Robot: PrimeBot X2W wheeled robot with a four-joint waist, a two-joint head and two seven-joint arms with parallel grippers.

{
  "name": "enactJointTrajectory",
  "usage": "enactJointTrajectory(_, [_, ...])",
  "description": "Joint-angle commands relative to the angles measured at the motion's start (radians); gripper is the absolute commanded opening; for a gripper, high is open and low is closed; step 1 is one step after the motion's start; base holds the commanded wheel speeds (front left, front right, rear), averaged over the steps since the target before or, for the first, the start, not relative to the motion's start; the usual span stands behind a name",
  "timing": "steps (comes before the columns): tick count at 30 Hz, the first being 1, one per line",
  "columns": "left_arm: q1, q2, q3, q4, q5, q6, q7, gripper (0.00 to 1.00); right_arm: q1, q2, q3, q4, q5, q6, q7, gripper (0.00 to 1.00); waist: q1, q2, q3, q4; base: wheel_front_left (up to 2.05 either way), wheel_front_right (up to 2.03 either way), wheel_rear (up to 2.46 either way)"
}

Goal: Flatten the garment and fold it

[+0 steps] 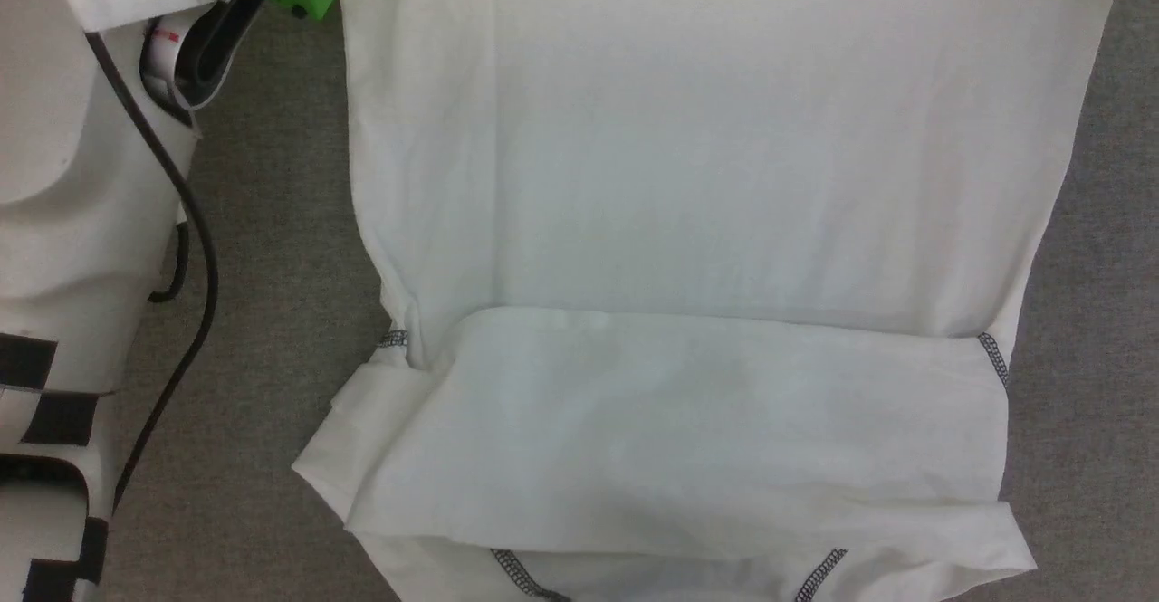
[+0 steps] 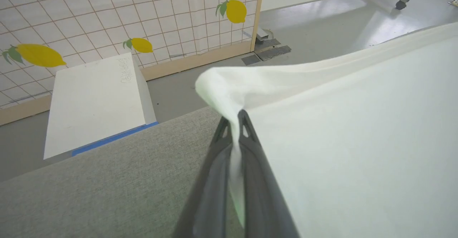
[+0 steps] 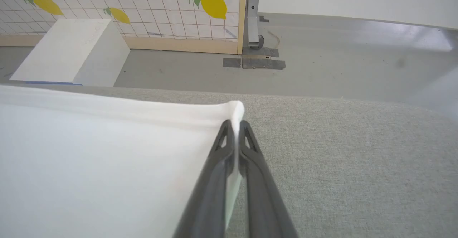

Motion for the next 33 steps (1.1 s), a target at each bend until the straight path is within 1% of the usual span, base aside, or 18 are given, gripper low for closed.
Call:
enactJointTrajectory(1, [-0.007, 0.011, 0.008, 0.005, 0.002, 0.006, -0.017, 0.00, -0.007, -0.012, 0.006, 0.003, 0.006, -0.002, -0.013, 0.00, 0.0000, 0.0000, -0.030, 0.010, 0.00, 0.00, 0.00])
enactJointTrajectory(5, [0.032, 0.026, 0.012, -0.019, -0.010, 0.002, -0.068, 0.00, 0.023, -0.024, 0.040, -0.014, 0.046, -0.002, -0.033, 0.00, 0.0000, 0.0000, -0.077, 0.021, 0.00, 0.00, 0.00])
enactJointTrajectory(9, [0.106, 0.053, 0.009, -0.074, -0.023, -0.002, -0.109, 0.00, 0.092, -0.038, 0.070, -0.073, 0.102, -0.002, -0.042, 0.00, 0.0000, 0.0000, -0.138, 0.037, 0.00, 0.00, 0.00])
enactJointTrajectory(13, [0.223, 0.085, 0.006, -0.159, -0.038, -0.001, -0.142, 0.00, 0.209, -0.054, 0.082, -0.167, 0.166, -0.002, -0.028, 0.00, 0.0000, 0.0000, -0.214, 0.055, 0.00, 0.00, 0.00])
enactJointTrajectory(17, [0.375, 0.117, 0.002, -0.272, -0.060, 0.023, -0.154, 0.00, 0.361, -0.057, 0.064, -0.282, 0.213, -0.002, 0.006, 0.00, 0.0000, 0.0000, -0.297, 0.069, 0.00, 0.00, 0.00])
enactJointTrajectory(19, [0.459, 0.134, 0.001, -0.339, -0.075, 0.040, -0.156, 0.00, 0.445, -0.050, 0.047, -0.347, 0.229, -0.002, 0.031, 0.00, 0.0000, 0.0000, -0.337, 0.076, 0.00, 0.00, 0.00])
enactJointTrajectory(24, [0.684, 0.181, 0.003, -0.516, -0.112, 0.115, -0.146, 0.00, 0.662, -0.011, -0.016, -0.522, 0.247, -0.002, 0.106, 0.00, 0.0000, 0.0000, -0.429, 0.093, 0.00, 0.00, 0.00])
enactJointTrajectory(29, [0.890, 0.232, 0.010, -0.653, -0.145, 0.193, -0.137, 0.00, 0.861, 0.061, -0.071, -0.671, 0.244, -0.002, 0.171, 0.00, 0.0000, 0.0000, -0.502, 0.103, 0.00, 0.00, 0.00])
enactJointTrajectory(33, [1.031, 0.260, 0.018, -0.730, -0.173, 0.246, -0.140, 0.00, 1.002, 0.129, -0.103, -0.754, 0.239, -0.002, 0.211, 0.00, 0.0000, 0.0000, -0.543, 0.105, 0.00, 0.00, 0.00])
